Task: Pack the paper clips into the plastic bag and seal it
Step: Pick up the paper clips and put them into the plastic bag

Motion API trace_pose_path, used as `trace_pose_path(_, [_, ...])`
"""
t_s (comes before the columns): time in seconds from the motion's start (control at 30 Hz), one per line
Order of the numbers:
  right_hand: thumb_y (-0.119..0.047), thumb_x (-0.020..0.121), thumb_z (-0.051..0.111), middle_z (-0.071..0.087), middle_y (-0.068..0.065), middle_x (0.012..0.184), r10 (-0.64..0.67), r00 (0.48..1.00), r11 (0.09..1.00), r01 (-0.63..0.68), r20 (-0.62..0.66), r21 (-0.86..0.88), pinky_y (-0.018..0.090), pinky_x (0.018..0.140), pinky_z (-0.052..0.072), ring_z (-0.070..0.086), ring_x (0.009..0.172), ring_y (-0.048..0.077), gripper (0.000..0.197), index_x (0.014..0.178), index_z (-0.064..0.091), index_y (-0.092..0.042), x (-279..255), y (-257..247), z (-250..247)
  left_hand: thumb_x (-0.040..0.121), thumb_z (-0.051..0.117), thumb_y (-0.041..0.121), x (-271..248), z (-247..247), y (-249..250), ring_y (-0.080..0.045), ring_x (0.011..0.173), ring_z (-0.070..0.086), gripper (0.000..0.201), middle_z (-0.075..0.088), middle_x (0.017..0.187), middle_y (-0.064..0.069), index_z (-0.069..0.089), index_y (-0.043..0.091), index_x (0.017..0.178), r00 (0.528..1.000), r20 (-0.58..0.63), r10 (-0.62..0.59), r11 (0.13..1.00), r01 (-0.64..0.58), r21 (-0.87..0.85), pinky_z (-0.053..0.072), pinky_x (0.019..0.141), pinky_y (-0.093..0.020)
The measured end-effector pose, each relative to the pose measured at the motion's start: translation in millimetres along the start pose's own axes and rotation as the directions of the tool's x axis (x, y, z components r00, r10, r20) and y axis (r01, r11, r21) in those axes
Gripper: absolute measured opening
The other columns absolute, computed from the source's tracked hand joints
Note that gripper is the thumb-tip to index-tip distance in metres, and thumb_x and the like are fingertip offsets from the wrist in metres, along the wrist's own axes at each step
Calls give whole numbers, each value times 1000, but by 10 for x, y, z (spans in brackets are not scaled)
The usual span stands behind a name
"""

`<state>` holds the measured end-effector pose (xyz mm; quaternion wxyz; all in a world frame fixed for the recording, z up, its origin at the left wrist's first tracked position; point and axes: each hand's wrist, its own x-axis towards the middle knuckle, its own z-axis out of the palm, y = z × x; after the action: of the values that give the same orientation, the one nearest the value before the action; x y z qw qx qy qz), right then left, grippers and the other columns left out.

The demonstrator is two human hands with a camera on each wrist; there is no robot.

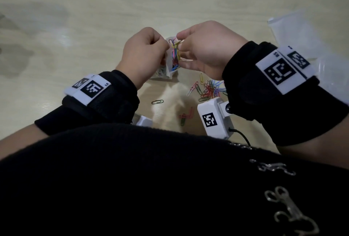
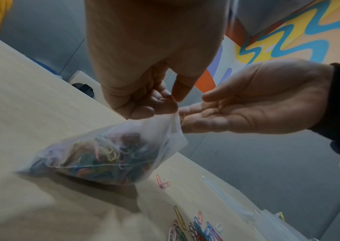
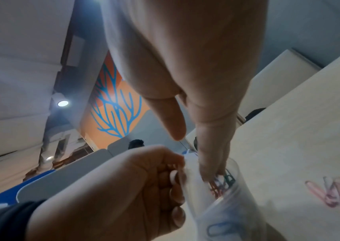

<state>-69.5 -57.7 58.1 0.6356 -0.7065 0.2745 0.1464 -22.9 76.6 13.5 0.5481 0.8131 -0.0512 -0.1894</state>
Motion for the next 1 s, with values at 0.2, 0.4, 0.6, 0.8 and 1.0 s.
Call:
trace_pose_path(0.2, [1,93,39,60,3,77,-18,996,995,9,-87,-102,27,68,52,57,67,15,31,77,61,-14,85,28,-127,76,55,20,15,-33,28,-15,56,50,13,52,60,3,49,22,64,999,-51,-2,999,0,-50,40,52,-22])
trace_pose_path(0.4, [-22,95,42,51,16,134,-64,972,676,-124,-224,-727,34,95,40,50,121,32,31,120,53,-8,454,542,-332,71,50,24,51,-96,52,-19,65,41,13,45,58,6,46,25,59,992,-127,13,992,-29,-122,36,62,-32])
trace_pose_path(0.6, [-30,98,41,1,19,159,-63,991,492,137,121,-860,43,120,15,3,148,31,61,146,18,-1,531,869,-9,71,49,24,100,-191,63,-18,66,40,14,42,57,8,45,25,57,983,-180,22,987,-51,-154,34,62,-32])
trace_pose_path(0.8, [-44,94,49,5,13,159,13,880,271,455,476,-848,40,119,17,11,147,30,74,150,13,-11,339,900,418,72,49,18,141,-271,107,-9,48,41,9,44,57,3,46,19,64,995,-102,20,985,-37,-167,35,48,-18])
trace_pose_path(1.0, [-24,98,44,10,6,161,-32,639,38,769,769,-638,32,120,8,14,148,21,52,147,31,-17,119,1092,378,71,49,17,129,-258,116,-6,44,41,7,44,58,1,47,19,66,998,-54,20,989,-28,-146,35,46,-18])
